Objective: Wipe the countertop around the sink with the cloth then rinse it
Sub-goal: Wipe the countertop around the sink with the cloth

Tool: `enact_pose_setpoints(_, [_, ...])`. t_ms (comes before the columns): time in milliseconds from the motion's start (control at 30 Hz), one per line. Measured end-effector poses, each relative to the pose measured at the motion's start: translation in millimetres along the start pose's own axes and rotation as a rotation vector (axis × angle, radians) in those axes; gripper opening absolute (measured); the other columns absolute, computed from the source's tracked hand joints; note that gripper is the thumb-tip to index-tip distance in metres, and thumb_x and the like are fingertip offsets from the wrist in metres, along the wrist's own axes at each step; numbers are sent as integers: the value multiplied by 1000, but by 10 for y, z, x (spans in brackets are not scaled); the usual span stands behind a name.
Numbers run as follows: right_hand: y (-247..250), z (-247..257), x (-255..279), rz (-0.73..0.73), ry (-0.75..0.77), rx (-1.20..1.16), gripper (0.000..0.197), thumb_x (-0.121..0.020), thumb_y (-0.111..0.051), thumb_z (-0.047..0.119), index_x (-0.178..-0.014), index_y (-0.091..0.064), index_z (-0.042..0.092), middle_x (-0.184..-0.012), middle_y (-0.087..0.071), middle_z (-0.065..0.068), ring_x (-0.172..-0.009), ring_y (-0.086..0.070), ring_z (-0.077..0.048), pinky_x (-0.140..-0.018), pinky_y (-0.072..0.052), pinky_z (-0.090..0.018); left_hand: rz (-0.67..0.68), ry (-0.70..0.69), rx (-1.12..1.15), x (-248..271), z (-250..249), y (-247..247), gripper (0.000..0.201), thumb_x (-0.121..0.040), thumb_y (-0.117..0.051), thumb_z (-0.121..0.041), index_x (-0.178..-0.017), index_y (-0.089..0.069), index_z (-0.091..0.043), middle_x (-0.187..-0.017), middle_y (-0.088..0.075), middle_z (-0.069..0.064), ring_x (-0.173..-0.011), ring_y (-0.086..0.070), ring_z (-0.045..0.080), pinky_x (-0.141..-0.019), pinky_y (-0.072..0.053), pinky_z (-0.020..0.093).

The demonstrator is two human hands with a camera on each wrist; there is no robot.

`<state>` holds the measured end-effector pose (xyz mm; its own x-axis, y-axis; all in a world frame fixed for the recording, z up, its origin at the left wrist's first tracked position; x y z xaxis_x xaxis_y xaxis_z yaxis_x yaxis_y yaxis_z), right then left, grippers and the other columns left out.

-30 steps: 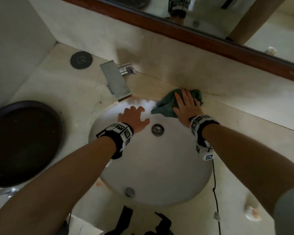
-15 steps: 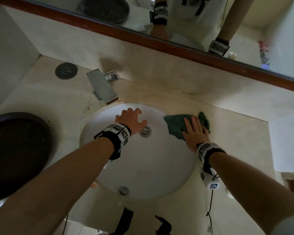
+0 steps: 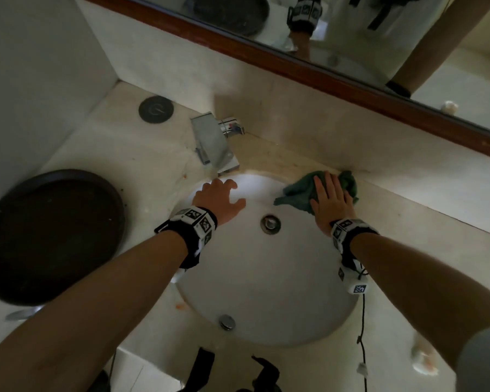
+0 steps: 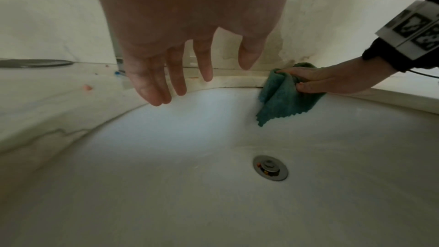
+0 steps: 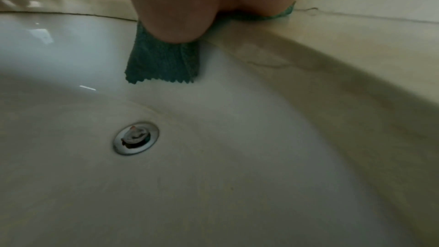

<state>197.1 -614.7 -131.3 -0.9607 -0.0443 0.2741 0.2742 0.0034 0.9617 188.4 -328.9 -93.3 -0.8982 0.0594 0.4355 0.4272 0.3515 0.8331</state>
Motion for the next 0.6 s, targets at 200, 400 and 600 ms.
enact_pose_setpoints(200, [62, 407, -321, -23, 99, 20, 60, -102, -24, 38, -154, 0, 19, -162, 5, -5, -149, 2, -23, -118, -15, -44, -40, 46, 51, 15, 259, 146, 51, -90, -48, -53, -135, -43, -29, -142, -41, 6, -127, -42, 29, -102, -39, 40])
enact_pose_setpoints(400, [139, 964, -599, -60, 218, 24, 59, -102, -27, 35, -153, -4, 18, -162, 0, -6, -149, -1, -25, -118, -13, -45, -109, 54, 97, 94, 398, 278, 48, -90, -50, -50, -133, -45, -29, -140, -42, 5, -129, -39, 26, -101, -38, 39])
enact_pose_setpoints(600, [168, 1527, -713, -100, 346, 10, 59, -100, -33, 34, -153, -12, 18, -161, -9, -7, -148, -9, -27, -116, -17, -48, -161, 99, 86, 180, 638, 402, 49, -90, -51, -50, -133, -45, -27, -139, -42, 3, -128, -38, 24, -101, -39, 40])
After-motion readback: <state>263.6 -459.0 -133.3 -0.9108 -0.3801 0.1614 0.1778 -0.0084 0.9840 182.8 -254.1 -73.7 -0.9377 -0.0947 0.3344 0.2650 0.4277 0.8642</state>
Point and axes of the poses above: each hand's wrist, its own x-axis away from the middle knuckle, its own y-axis out of the back of the hand, z = x × y, the point moved 7 cm from there along -x, towards the middle knuckle
